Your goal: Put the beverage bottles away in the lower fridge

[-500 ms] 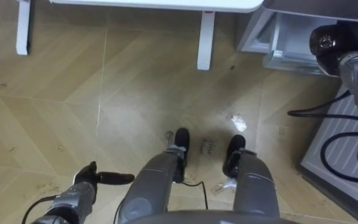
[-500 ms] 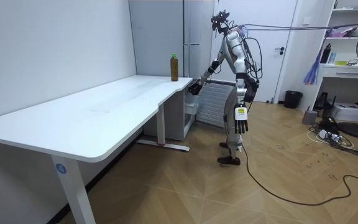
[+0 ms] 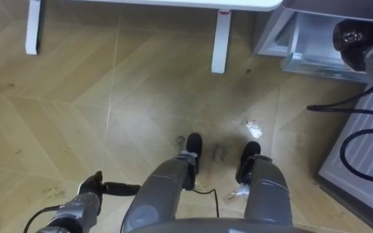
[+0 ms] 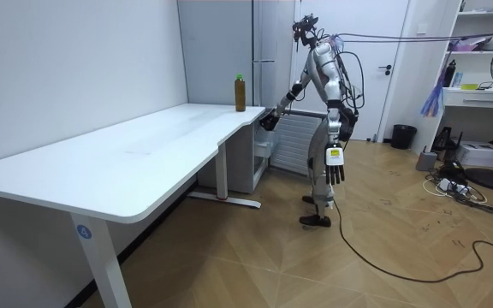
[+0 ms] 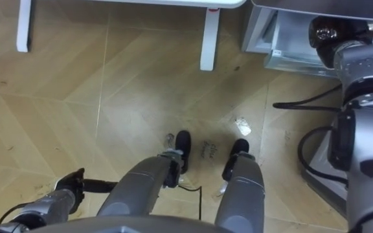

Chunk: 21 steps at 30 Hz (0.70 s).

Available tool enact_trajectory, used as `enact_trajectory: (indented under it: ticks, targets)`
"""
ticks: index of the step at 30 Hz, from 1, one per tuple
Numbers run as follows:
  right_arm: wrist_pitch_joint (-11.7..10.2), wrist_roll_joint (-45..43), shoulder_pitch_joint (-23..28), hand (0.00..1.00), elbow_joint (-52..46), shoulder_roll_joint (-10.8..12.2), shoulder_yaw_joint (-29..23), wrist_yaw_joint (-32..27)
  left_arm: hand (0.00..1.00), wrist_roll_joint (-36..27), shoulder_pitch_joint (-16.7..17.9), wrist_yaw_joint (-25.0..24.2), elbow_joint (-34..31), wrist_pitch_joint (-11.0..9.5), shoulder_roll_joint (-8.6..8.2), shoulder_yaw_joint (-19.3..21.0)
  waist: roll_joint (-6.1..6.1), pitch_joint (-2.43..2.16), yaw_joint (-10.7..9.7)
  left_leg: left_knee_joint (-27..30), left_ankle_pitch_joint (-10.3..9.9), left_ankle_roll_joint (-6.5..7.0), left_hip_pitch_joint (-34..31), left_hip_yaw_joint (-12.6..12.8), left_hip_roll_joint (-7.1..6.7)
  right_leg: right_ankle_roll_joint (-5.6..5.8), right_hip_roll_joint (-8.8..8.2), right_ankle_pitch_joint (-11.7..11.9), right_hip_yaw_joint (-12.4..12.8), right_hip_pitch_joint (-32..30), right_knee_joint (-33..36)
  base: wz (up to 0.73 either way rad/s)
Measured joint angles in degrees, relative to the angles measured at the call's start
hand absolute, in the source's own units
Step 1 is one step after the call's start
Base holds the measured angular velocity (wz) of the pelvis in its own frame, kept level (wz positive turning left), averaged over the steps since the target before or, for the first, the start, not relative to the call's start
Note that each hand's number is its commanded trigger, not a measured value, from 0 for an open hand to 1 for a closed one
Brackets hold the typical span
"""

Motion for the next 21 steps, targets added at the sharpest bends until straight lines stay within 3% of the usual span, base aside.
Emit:
enact_trajectory:
  ticks: [8, 21]
  targets:
    - [-0.77, 1.01, 0.02, 0.00, 0.05, -0.08, 0.04, -0.19, 0.00, -0.17, 0.02, 0.18, -0.02, 0.07, -0.01, -0.31, 0.65, 0.01, 0.42, 0.47, 0.05, 0.10, 0.03, 0.61, 0.04, -0.08, -0.28, -0.09, -0.07, -0.10, 0.92, 0.01]
    - [-1.35, 1.15, 0.04, 0.00, 0.11, -0.08, 0.48, -0.36, 0.00, -0.12, 0.01, 0.42, -0.06, -0.63, 0.04, -1.32, 0.71, 0.01, 0.41, 1.29, 0.04, 0.11, -0.09, 1.08, 0.10, -0.20, -0.45, -0.15, 0.00, -0.16, 1.51, 0.00]
